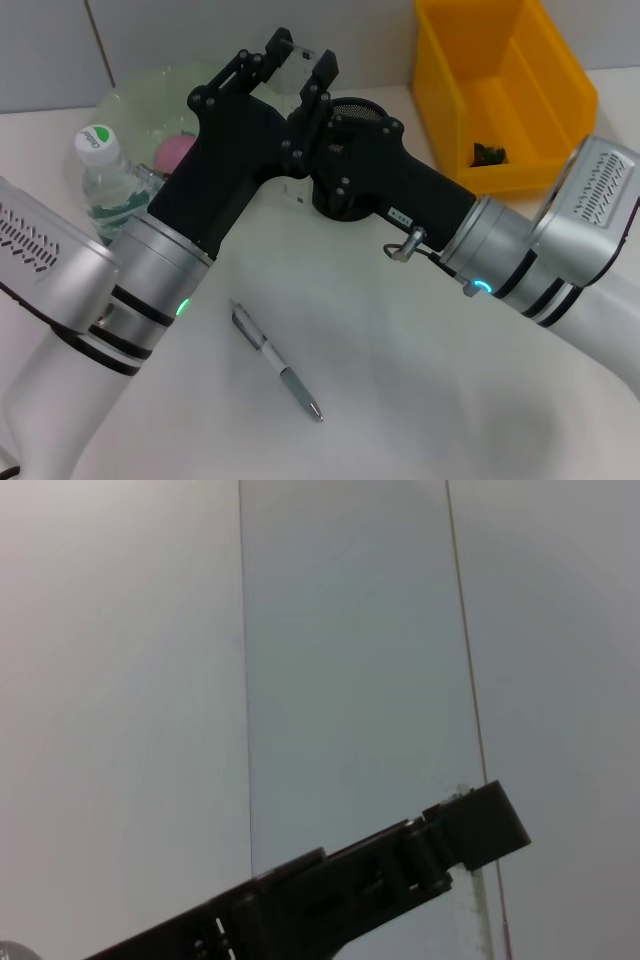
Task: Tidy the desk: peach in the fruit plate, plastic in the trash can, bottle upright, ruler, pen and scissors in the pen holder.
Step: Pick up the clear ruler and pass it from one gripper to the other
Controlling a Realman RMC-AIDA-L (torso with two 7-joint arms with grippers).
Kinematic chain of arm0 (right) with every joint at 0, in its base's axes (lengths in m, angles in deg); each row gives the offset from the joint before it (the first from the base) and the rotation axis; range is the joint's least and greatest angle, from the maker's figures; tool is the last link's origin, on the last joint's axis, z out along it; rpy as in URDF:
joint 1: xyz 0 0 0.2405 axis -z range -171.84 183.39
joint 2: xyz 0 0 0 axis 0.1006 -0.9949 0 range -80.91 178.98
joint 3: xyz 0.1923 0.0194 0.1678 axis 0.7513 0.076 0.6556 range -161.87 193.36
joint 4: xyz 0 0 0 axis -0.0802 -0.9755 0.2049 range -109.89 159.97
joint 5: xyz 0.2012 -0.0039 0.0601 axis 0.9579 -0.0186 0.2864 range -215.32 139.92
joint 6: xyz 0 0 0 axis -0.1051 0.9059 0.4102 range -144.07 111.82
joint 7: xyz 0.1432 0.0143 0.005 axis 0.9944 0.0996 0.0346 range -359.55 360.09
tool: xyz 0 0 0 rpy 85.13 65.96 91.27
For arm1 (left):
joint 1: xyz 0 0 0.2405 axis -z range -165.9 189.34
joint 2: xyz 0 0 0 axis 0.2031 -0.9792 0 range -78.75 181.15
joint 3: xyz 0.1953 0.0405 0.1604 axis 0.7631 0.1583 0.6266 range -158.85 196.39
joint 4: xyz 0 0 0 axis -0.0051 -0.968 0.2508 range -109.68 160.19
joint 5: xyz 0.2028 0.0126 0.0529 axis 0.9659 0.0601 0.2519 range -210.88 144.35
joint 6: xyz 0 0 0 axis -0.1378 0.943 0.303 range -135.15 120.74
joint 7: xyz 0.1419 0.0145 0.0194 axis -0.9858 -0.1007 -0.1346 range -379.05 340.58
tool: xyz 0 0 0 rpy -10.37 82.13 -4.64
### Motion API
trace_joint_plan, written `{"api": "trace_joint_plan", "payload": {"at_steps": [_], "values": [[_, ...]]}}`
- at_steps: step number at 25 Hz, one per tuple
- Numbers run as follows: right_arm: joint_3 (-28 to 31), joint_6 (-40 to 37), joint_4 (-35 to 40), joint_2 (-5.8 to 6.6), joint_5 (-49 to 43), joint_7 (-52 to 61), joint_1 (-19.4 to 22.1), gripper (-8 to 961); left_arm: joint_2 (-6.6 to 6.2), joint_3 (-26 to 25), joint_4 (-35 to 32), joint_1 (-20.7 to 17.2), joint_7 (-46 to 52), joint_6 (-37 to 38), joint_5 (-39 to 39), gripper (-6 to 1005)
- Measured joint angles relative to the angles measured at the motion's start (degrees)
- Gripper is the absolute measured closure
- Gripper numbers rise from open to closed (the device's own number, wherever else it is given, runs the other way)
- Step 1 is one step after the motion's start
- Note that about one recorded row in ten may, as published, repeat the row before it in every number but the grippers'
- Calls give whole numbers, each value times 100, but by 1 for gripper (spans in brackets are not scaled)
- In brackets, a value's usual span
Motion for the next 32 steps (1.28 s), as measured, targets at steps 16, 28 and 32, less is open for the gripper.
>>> {"api": "trace_joint_plan", "payload": {"at_steps": [16, 28, 32], "values": [[184, -10, 11, 0, -348, 20, 35, 943, 5, 1, -4, -37, 83, 22, 41, 567], [185, 12, -11, 0, -361, 26, 33, 945, 1, -20, 4, -65, 252, 52, 60, 564], [187, 15, -9, 0, -366, 62, 30, 945, 1, -41, 66, -36, 436, 35, 61, 462]]}}
